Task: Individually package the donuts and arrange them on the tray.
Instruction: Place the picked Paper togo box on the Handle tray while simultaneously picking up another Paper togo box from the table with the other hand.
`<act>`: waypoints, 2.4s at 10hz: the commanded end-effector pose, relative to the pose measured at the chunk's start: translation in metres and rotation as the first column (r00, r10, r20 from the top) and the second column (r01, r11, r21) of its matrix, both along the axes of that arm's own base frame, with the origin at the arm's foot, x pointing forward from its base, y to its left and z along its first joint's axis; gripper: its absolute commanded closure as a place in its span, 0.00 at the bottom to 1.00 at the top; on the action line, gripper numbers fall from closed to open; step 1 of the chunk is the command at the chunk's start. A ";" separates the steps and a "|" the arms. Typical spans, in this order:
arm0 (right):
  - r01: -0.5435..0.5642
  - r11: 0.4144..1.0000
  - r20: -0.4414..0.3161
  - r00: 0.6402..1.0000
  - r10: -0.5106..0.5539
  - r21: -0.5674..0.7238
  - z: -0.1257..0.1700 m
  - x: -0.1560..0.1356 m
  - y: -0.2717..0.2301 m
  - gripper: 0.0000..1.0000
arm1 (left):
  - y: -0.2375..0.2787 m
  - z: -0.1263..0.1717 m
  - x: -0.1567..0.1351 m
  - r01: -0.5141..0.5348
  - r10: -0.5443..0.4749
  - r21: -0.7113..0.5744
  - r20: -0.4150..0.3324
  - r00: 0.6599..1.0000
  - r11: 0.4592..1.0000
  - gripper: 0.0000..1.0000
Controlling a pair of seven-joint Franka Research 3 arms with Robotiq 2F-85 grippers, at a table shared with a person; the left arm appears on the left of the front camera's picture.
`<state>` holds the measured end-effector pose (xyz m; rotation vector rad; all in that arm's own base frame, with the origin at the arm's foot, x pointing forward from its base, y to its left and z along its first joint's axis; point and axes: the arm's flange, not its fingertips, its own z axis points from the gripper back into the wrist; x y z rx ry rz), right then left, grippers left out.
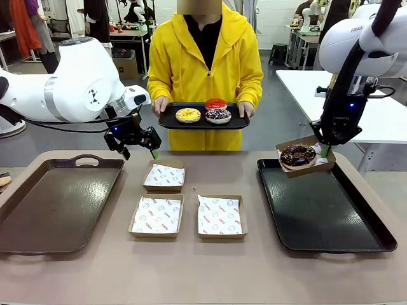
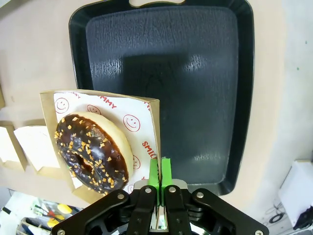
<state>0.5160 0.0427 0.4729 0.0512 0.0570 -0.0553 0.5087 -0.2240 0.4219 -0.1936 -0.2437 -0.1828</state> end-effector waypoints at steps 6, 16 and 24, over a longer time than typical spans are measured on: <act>0.043 0.999 -0.009 0.999 -0.044 -0.032 -0.024 0.019 -0.001 0.98 | 0.001 -0.009 0.029 -0.269 0.280 0.080 -0.180 0.943 0.960 0.00; 0.036 0.999 -0.021 0.999 -0.036 -0.019 -0.102 0.056 -0.021 0.98 | -0.016 -0.056 0.076 -0.386 0.432 0.216 -0.247 0.867 0.897 0.00; 0.037 0.999 -0.036 0.999 -0.035 0.037 -0.110 0.081 -0.033 0.98 | -0.017 -0.074 0.083 -0.288 0.334 0.202 -0.256 0.907 0.936 0.00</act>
